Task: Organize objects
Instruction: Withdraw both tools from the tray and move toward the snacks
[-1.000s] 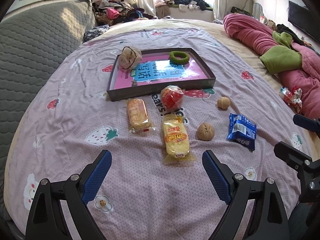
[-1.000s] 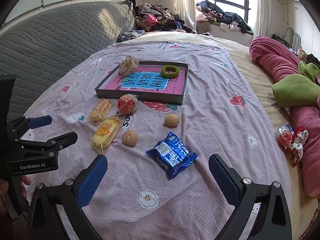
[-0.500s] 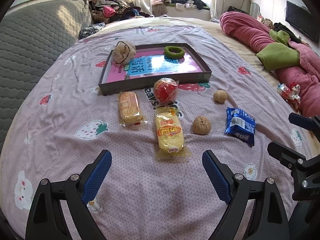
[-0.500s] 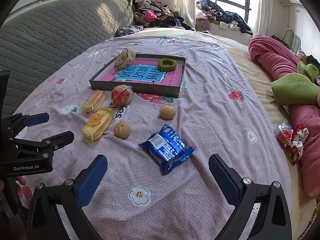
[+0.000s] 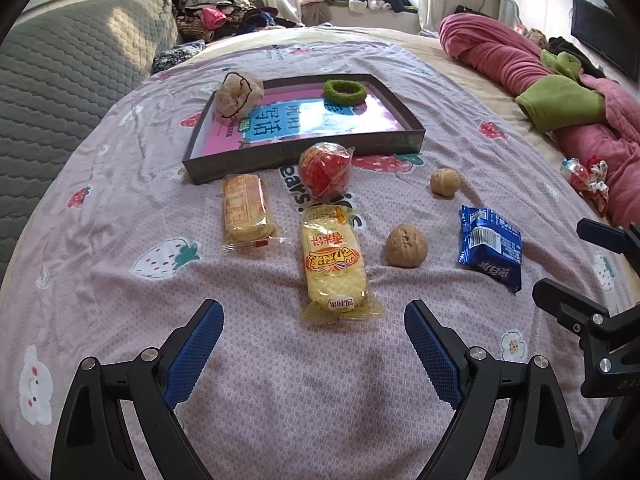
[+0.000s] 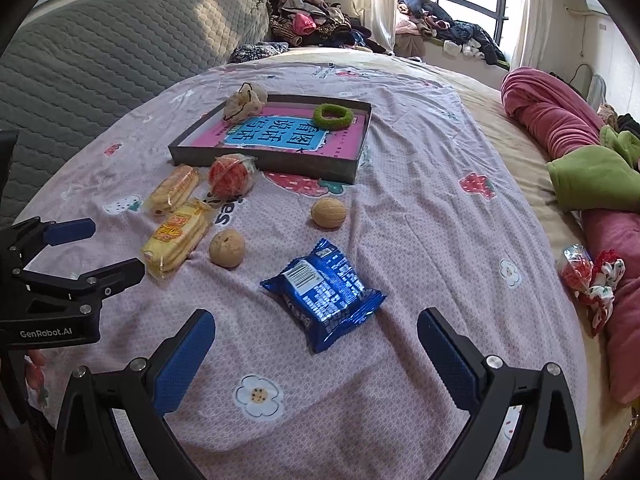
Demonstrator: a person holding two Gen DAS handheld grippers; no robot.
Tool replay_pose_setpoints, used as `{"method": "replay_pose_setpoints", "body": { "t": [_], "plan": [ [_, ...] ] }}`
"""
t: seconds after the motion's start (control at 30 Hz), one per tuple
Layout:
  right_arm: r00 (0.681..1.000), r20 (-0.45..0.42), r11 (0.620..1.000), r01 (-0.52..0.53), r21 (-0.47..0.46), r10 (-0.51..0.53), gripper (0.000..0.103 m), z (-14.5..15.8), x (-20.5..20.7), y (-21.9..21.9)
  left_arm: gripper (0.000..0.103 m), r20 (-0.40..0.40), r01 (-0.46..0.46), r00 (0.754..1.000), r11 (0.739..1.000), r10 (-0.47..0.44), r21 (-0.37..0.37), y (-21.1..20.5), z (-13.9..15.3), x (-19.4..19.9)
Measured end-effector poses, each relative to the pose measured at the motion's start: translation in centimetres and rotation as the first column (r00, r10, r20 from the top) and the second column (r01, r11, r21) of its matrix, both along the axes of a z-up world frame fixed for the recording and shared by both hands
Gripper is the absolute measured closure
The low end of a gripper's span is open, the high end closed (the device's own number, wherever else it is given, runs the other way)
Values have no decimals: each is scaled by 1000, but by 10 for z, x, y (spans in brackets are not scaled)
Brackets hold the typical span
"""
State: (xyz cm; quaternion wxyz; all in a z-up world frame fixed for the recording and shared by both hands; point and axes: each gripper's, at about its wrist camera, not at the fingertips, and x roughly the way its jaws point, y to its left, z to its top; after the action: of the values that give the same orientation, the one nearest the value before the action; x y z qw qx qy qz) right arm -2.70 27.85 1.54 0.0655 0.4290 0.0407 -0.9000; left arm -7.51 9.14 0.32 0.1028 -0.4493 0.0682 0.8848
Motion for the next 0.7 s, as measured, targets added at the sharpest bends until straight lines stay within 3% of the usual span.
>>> {"method": "replay_pose_setpoints", "body": {
  "t": [0.4, 0.7],
  "plan": [
    [1000, 8, 1000, 10, 2, -10, 1, -13, -12, 4, 11, 9, -32, 999, 997, 32, 67, -3, -6, -8],
    [1000, 21, 1000, -2, 25, 2, 1, -23, -24, 4, 11, 28, -49, 999, 996, 47, 73, 1, -13, -16]
  ]
}}
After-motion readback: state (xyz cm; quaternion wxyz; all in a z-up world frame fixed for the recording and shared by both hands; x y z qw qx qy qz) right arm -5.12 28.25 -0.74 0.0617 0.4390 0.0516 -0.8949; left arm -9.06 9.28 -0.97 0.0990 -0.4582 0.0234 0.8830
